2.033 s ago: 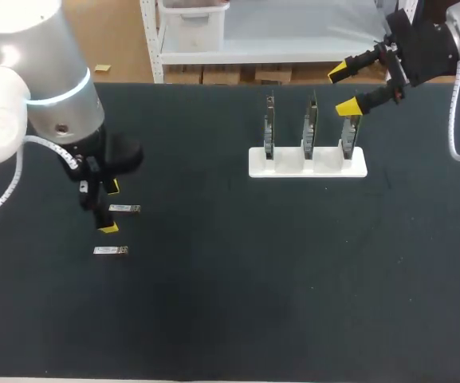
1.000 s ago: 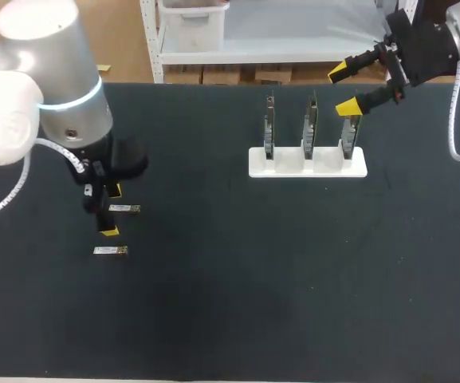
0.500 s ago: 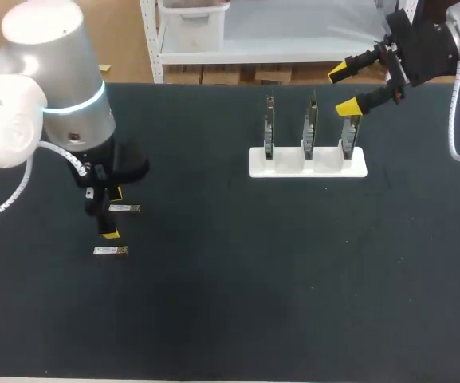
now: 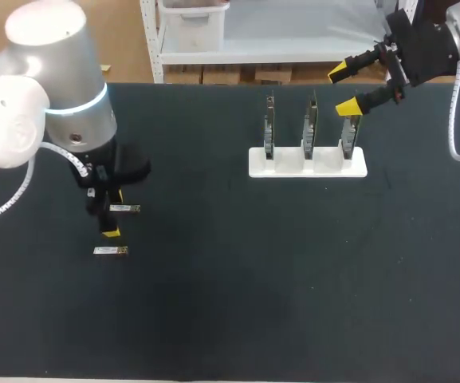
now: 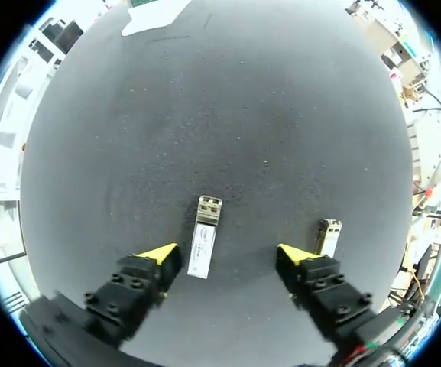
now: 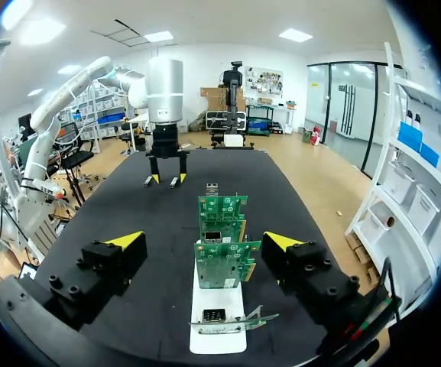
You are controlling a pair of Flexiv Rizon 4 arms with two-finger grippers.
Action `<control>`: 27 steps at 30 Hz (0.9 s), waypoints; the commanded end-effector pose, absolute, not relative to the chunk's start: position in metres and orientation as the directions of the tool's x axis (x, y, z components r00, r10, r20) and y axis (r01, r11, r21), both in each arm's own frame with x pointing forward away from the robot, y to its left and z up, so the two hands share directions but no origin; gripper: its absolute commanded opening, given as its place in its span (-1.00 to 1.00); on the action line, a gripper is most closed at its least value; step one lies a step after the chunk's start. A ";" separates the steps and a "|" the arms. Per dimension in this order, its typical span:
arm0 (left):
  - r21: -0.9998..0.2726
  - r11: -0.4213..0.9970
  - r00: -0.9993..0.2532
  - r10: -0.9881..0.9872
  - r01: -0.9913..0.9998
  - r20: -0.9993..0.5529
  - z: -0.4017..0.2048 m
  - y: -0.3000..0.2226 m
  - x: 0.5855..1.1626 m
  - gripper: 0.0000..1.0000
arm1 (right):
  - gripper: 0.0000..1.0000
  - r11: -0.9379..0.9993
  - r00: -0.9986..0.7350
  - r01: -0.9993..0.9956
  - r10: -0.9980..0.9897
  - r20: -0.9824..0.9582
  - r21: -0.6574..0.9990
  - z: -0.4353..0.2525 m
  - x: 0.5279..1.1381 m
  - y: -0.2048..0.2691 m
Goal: Pick up the optical module with the left hand, and insert it into the network port with the right hand.
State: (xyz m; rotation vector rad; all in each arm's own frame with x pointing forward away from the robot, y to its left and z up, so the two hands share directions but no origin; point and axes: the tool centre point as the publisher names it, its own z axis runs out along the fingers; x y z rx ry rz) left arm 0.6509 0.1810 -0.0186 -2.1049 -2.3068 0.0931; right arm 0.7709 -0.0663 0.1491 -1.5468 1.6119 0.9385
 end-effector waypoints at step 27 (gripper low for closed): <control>0.008 0.273 -0.263 0.935 0.962 -0.237 0.013 0.161 0.684 -1.00 | 1.00 0.028 -0.038 -0.999 -0.490 -0.871 0.028 0.149 0.768 -0.066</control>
